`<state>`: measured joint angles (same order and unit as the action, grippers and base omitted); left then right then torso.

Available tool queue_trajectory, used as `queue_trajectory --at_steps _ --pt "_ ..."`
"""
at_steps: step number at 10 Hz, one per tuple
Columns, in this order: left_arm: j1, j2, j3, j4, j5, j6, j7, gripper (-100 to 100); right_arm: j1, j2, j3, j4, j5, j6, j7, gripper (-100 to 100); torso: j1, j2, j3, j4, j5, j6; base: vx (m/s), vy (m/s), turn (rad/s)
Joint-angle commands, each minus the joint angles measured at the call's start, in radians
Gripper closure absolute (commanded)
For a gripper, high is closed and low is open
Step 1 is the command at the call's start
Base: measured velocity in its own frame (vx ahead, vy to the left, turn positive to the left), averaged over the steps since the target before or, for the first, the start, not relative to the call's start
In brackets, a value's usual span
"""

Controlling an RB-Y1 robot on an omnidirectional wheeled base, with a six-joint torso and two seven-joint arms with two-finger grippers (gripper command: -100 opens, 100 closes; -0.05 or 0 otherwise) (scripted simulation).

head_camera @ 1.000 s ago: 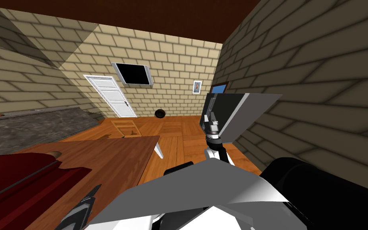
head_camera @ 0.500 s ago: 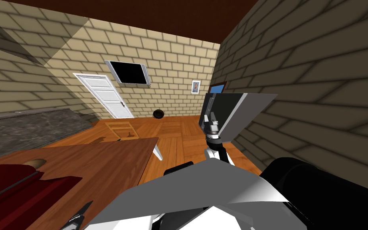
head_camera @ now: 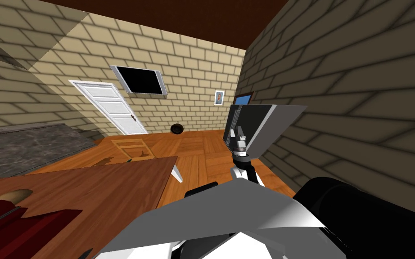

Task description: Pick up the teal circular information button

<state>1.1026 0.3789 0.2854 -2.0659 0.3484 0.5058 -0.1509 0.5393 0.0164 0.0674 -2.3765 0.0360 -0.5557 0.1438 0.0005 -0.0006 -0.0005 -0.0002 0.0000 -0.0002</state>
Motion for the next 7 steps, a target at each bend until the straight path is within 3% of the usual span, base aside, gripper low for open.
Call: queue_trajectory --at_steps 1,2,7 --pt "0.002 0.035 0.005 0.030 0.035 0.050 -0.015 -100 0.000 0.000 0.000 0.000 0.000 0.000 0.000 0 0.000 0.000 0.000 0.000 0.000 0.000 0.030 0.044 -0.115" --pt "0.002 0.035 0.005 0.030 0.035 0.068 -0.015 -100 0.000 0.000 0.000 0.000 0.000 0.000 0.000 0 0.001 -0.001 0.000 0.000 0.000 0.000 0.022 0.037 -0.036" --pt "0.020 0.109 0.010 0.069 0.110 0.209 -0.051 -100 0.000 0.000 0.000 0.000 0.000 0.000 0.000 0 0.001 0.000 0.000 0.000 0.000 0.000 0.021 0.037 -0.072"
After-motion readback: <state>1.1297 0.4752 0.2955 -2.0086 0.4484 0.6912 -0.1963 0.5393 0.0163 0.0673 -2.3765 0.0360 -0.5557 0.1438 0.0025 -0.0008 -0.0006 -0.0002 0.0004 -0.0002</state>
